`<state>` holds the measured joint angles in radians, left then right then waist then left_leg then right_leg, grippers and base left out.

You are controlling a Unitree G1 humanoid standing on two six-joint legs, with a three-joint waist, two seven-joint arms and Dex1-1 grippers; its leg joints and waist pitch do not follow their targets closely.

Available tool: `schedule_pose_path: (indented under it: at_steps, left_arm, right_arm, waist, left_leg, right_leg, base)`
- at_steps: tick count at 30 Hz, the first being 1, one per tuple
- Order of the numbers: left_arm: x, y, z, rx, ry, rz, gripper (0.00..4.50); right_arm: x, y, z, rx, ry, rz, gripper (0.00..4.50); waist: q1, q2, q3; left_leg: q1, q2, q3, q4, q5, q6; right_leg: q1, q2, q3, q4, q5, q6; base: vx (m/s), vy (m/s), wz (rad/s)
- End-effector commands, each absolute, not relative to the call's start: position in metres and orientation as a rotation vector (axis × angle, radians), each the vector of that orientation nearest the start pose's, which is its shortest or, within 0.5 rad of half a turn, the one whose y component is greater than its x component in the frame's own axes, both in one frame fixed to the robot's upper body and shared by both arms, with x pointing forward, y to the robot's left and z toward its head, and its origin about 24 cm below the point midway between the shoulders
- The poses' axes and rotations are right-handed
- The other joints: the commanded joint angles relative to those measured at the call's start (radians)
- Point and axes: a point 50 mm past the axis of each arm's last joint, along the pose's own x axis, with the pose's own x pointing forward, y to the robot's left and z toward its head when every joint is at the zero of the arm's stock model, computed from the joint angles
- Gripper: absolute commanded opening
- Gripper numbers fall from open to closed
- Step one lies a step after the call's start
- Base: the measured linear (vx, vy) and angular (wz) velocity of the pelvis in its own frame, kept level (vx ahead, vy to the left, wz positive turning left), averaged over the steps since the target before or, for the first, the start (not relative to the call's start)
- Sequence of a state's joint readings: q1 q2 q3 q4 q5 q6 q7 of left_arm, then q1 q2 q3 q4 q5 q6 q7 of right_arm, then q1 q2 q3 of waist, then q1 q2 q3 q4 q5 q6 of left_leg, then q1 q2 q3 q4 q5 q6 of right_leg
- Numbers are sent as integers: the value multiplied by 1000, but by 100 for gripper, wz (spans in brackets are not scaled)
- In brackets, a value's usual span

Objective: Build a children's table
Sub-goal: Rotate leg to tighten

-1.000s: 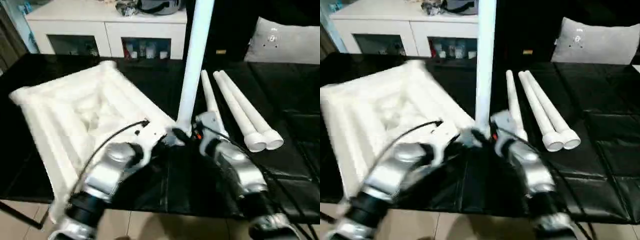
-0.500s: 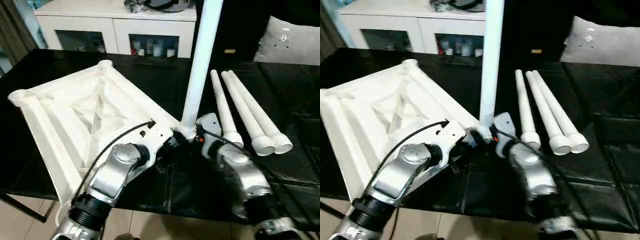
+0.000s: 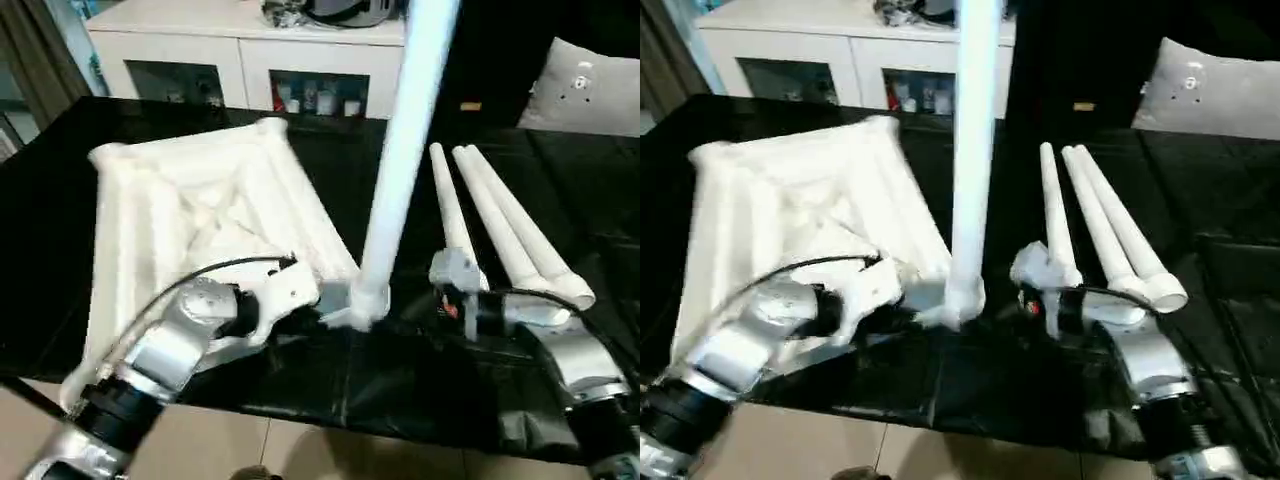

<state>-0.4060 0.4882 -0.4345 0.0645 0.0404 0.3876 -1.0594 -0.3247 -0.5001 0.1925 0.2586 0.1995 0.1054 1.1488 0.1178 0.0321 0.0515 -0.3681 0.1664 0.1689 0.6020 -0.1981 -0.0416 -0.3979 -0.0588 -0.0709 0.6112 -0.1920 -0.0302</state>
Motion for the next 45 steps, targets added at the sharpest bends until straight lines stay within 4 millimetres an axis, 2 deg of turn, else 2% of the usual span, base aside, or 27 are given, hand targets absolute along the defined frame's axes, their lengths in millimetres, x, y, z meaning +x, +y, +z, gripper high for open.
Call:
schedule_pose_path:
  at_steps: [1, 7, 10, 14, 15, 17, 19, 22, 23, 24, 25, 28, 29, 31, 33, 34, 35, 36, 38, 40, 41, 43, 45]
  left_arm:
    - [263, 113, 48, 609, 560, -1442, 0]
    - [265, 119, 48, 663, 585, -1500, 0]
    - [265, 121, 48, 665, 585, -1509, 0]
    - [264, 122, 48, 665, 589, -1529, 0]
    - [264, 122, 48, 665, 592, -1533, 0]
    - [264, 122, 48, 667, 593, -1535, 0]
    - [264, 122, 48, 665, 594, -1540, 0]
    - [264, 122, 48, 663, 591, -1539, 0]
    - [264, 121, 48, 661, 590, -1536, 0]
    - [264, 121, 48, 660, 590, -1534, 0]
    - [265, 121, 49, 644, 583, -1515, 0]
    - [269, 116, 51, 573, 557, -1420, 0]
    - [271, 114, 52, 544, 544, -1374, 0]
    - [277, 108, 55, 471, 516, -1262, 0]
    - [282, 103, 58, 407, 494, -1165, 0]
    - [284, 101, 60, 384, 485, -1126, 0]
    - [286, 98, 62, 355, 474, -1080, 0]
    - [288, 93, 65, 326, 462, -1018, 0]
    - [289, 91, 66, 320, 456, -989, 0]
    - [289, 84, 68, 310, 439, -931, 0]
    - [289, 81, 68, 305, 434, -920, 0]
    - [288, 77, 70, 292, 426, -915, 0]
    - [288, 76, 70, 300, 424, -914, 0]
  right_arm:
    - [276, -165, 60, -281, 287, 1311, 431]
    - [275, -158, 59, -266, 302, 1373, 376]
    - [273, -156, 59, -255, 299, 1394, 367]
    - [270, -154, 58, -238, 308, 1422, 328]
    - [270, -153, 57, -230, 310, 1425, 314]
    - [269, -153, 57, -228, 310, 1426, 297]
    - [268, -151, 56, -214, 307, 1430, 287]
    - [268, -150, 56, -201, 303, 1433, 277]
    - [267, -150, 56, -194, 303, 1435, 274]
    - [267, -149, 56, -191, 302, 1435, 272]
    - [266, -148, 55, -164, 302, 1432, 272]
    - [266, -141, 51, -126, 319, 1364, 269]
    - [268, -139, 48, -119, 327, 1317, 269]
    - [276, -134, 42, -123, 339, 1192, 269]
    - [285, -129, 38, -121, 337, 1078, 269]
    - [289, -127, 37, -113, 337, 1034, 269]
    - [293, -122, 36, -92, 335, 982, 269]
    - [298, -116, 35, -70, 333, 911, 269]
    - [301, -113, 35, -64, 333, 876, 269]
    - [308, -107, 33, -46, 343, 780, 269]
    - [309, -105, 33, -55, 343, 760, 269]
    - [311, -101, 34, -69, 320, 757, 269]
    - [311, -102, 34, -60, 310, 762, 325]
  waist:
    - [-1, -4, -59]
    - [2, -4, -59]
    - [3, -5, -61]
    - [3, -5, -62]
    - [3, -2, -60]
    - [3, -2, -60]
    - [1, -7, -57]
    - [2, -6, -57]
    - [0, -12, -57]
    - [2, -8, -57]
    - [0, -12, -57]
    - [-2, -12, -55]
    - [-5, -12, -51]
    - [-16, -13, -41]
    - [-24, -14, -40]
    - [-29, -16, -40]
    - [-42, -16, -38]
    - [-50, -20, -40]
    - [-56, -19, -43]
    - [-59, -22, -47]
    - [-62, -21, -48]
    - [-61, -25, -55]
    - [-56, -26, -59]
  left_leg:
    - [7, 65, -24, -70, -166, 83]
    - [10, 67, -23, -71, -170, 64]
    - [8, 66, -24, -71, -160, 64]
    - [6, 65, -23, -69, -135, 69]
    - [6, 65, -23, -69, -133, 71]
    - [8, 66, -23, -70, -148, 70]
    - [8, 66, -23, -72, -161, 66]
    - [8, 66, -23, -72, -164, 63]
    - [8, 66, -22, -72, -159, 64]
    - [8, 66, -23, -72, -153, 65]
    - [8, 66, -22, -72, -151, 67]
    - [6, 67, -22, -73, -143, 69]
    - [7, 66, -22, -75, -157, 61]
    - [10, 62, -23, -79, -223, 34]
    - [15, 58, -26, -80, -247, 15]
    - [13, 57, -28, -81, -248, 13]
    - [5, 57, -32, -85, -260, 9]
    - [8, 54, -33, -84, -276, 7]
    - [10, 53, -32, -81, -262, 16]
    - [6, 57, -30, -82, -220, 28]
    - [2, 57, -29, -81, -191, 32]
    - [0, 56, -24, -73, -138, 46]
    - [-3, 56, -21, -67, -82, 75]
  right_leg:
    - [51, -91, 55, -80, -224, -194]
    - [51, -94, 56, -79, -242, -198]
    - [52, -94, 56, -77, -234, -196]
    - [53, -93, 56, -74, -205, -200]
    - [51, -93, 56, -75, -202, -201]
    - [51, -92, 55, -76, -213, -203]
    - [51, -92, 55, -78, -231, -199]
    - [51, -94, 56, -80, -258, -190]
    - [51, -93, 57, -81, -257, -188]
    - [50, -94, 56, -79, -254, -188]
    - [50, -93, 57, -80, -252, -187]
    - [49, -94, 57, -78, -250, -189]
    - [48, -93, 56, -81, -276, -187]
    - [44, -95, 53, -97, -426, -154]
    - [42, -99, 52, -107, -506, -124]
    - [44, -99, 51, -108, -510, -118]
    - [47, -96, 47, -106, -516, -111]
    - [45, -95, 44, -112, -542, -97]
    - [43, -97, 51, -115, -514, -100]
    - [45, -92, 54, -104, -418, -125]
    - [47, -91, 54, -97, -352, -149]
    - [49, -92, 55, -88, -269, -171]
    - [53, -91, 56, -78, -169, -195]
  base:
    - [0, 0, 0]
    - [0, 0, 0]
    - [0, 0, 0]
    - [0, 0, 0]
    - [0, 0, 0]
    - [0, 0, 0]
    - [0, 0, 0]
    - [0, 0, 0]
    - [0, 0, 0]
    - [0, 0, 0]
    - [0, 0, 0]
    - [0, 0, 0]
    - [0, 0, 0]
    - [0, 0, 0]
    - [0, 0, 0]
    - [0, 0, 0]
    - [0, 0, 0]
    - [0, 0, 0]
    - [0, 0, 0]
    - [0, 0, 0]
    - [0, 0, 0]
    - [0, 0, 0]
    - [0, 0, 0]
